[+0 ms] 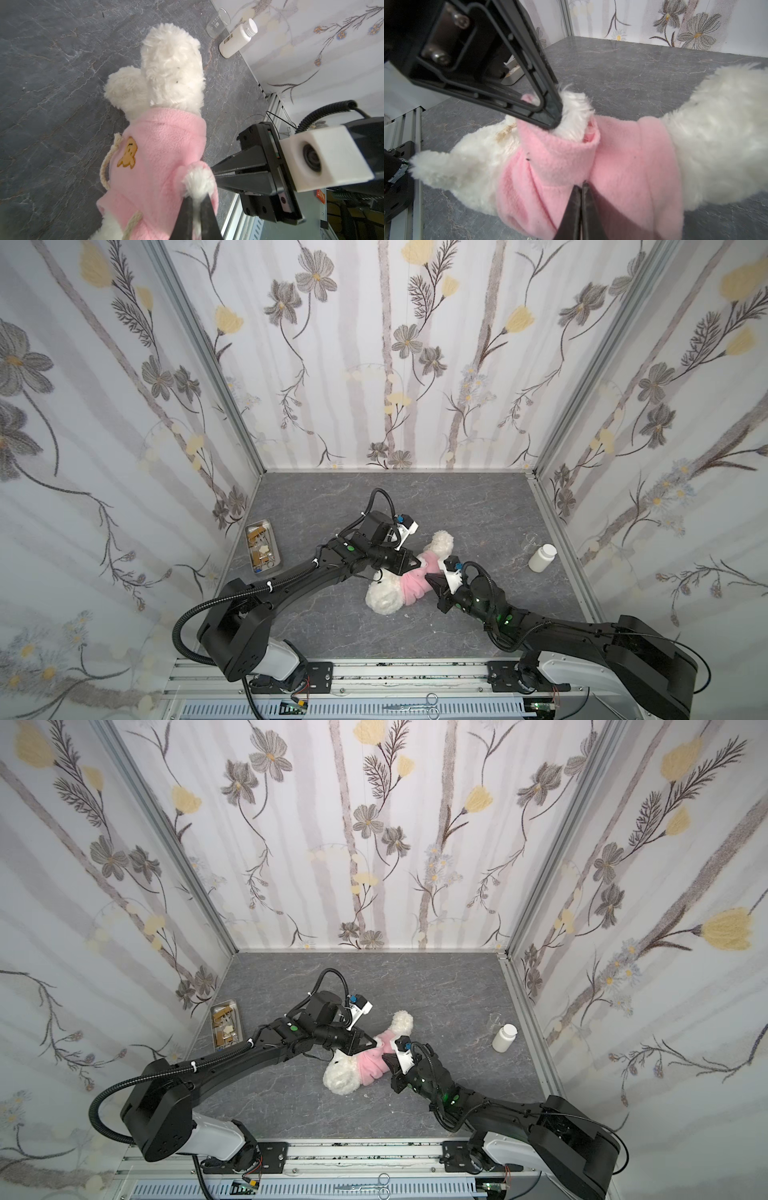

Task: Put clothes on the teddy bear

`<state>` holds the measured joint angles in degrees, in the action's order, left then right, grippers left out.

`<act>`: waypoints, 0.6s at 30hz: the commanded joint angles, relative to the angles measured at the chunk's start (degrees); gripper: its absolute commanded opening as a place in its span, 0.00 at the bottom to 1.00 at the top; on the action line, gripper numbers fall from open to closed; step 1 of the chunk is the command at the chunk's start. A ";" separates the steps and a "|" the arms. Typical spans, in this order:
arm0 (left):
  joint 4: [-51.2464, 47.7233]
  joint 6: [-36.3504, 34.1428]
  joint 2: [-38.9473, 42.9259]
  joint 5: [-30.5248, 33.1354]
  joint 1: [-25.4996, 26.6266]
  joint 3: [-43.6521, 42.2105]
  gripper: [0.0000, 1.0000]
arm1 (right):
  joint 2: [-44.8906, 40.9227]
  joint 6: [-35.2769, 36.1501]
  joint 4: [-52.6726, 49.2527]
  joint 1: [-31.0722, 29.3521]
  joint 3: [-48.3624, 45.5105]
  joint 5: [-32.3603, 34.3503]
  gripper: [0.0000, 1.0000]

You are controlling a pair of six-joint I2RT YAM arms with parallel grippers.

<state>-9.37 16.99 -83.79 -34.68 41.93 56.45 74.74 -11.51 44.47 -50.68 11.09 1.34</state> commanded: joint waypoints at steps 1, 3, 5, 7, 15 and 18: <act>3.65 1.29 -0.23 -3.46 -0.18 0.04 0.00 | 1.09 0.52 5.88 0.01 -0.02 1.51 0.00; 3.65 1.19 -0.20 -3.36 -0.32 0.00 0.00 | 0.62 0.67 6.23 0.00 -0.01 0.59 0.00; 3.61 1.45 -0.07 -3.03 -0.65 -0.10 0.00 | -1.57 1.31 4.71 -0.07 -0.30 -0.59 0.06; 3.65 1.88 0.24 -3.12 -0.93 -0.02 0.00 | -4.55 3.38 1.75 -0.25 -0.51 -1.52 0.28; 4.20 8.14 -0.47 -5.39 -0.88 1.10 0.00 | -1.50 9.90 2.76 -1.18 2.15 -0.03 0.67; 5.19 10.34 -0.58 -7.48 -0.80 1.06 0.00 | 2.60 10.36 6.23 -1.27 2.86 0.93 0.66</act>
<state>-7.97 23.62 -84.31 -38.54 41.15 56.90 75.07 -3.55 46.76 -51.81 13.13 0.89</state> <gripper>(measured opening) 0.052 0.662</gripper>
